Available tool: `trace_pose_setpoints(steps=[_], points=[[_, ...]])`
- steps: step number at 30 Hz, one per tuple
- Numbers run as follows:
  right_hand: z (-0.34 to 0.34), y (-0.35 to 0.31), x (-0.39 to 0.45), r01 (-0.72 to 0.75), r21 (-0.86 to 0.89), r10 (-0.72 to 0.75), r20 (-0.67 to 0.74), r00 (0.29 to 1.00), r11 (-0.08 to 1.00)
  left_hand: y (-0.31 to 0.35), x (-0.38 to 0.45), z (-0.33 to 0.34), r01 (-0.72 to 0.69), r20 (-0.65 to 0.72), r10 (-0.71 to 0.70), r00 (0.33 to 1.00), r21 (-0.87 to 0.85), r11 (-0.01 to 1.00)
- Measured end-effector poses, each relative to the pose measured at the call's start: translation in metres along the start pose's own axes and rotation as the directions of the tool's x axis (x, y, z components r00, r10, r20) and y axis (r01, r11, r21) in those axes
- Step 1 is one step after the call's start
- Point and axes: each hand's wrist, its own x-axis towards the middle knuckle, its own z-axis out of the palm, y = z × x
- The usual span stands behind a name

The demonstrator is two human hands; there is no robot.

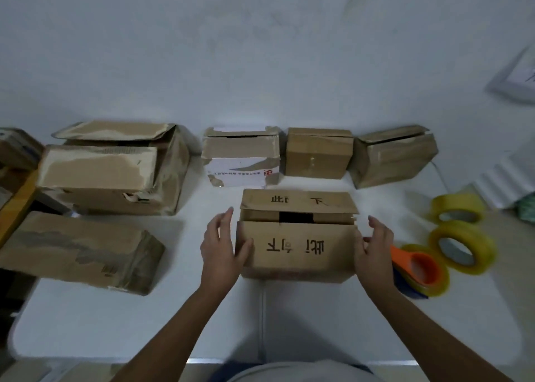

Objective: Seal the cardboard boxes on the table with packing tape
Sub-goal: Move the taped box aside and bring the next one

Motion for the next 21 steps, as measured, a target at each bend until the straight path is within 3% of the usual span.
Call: trace_pose_setpoints(steps=[1, 3, 5, 7, 10, 13, 17, 19, 21], points=[[-0.004, 0.000, 0.003, 0.093, -0.019, -0.093, 0.016, 0.996, 0.995, 0.006, 0.004, 0.003, -0.097, -0.014, 0.099, 0.995, 0.080, 0.992], [-0.007, -0.005, 0.011, 0.213, -0.048, -0.206, 0.121, 0.971, 0.976, 0.018, 0.018, 0.008, -0.211, 0.090, 0.201, 0.976, 0.131, 0.969], [-0.007, -0.008, 0.014, 0.246, -0.081, -0.217, 0.267, 0.939, 0.966, 0.022, 0.027, 0.014, -0.222, 0.197, 0.203, 0.959, 0.079, 0.972], [-0.007, -0.005, 0.016, 0.255, -0.141, -0.197, 0.333, 0.922, 0.957, 0.024, 0.022, 0.020, -0.178, 0.197, 0.171, 0.966, 0.022, 0.984], [-0.014, 0.005, 0.015, 0.220, -0.210, -0.138, 0.347, 0.928, 0.953, 0.029, 0.005, 0.028, -0.091, 0.170, 0.078, 0.982, 0.071, 0.993], [-0.028, 0.023, 0.007, 0.227, -0.234, -0.137, 0.347, 0.928, 0.945, 0.038, -0.013, 0.040, -0.104, 0.177, 0.087, 0.980, 0.089, 0.991], [-0.041, 0.047, -0.005, 0.286, -0.215, -0.192, 0.374, 0.907, 0.934, 0.041, -0.031, 0.056, -0.182, 0.223, 0.141, 0.965, 0.175, 0.968], [-0.041, 0.048, -0.006, 0.327, -0.232, -0.217, 0.400, 0.891, 0.916, 0.043, -0.031, 0.061, -0.282, 0.193, 0.233, 0.953, 0.289, 0.915], [-0.042, 0.044, -0.006, 0.348, -0.239, -0.232, 0.407, 0.884, 0.907, 0.053, -0.026, 0.069, -0.399, 0.249, 0.333, 0.909, 0.302, 0.866]])
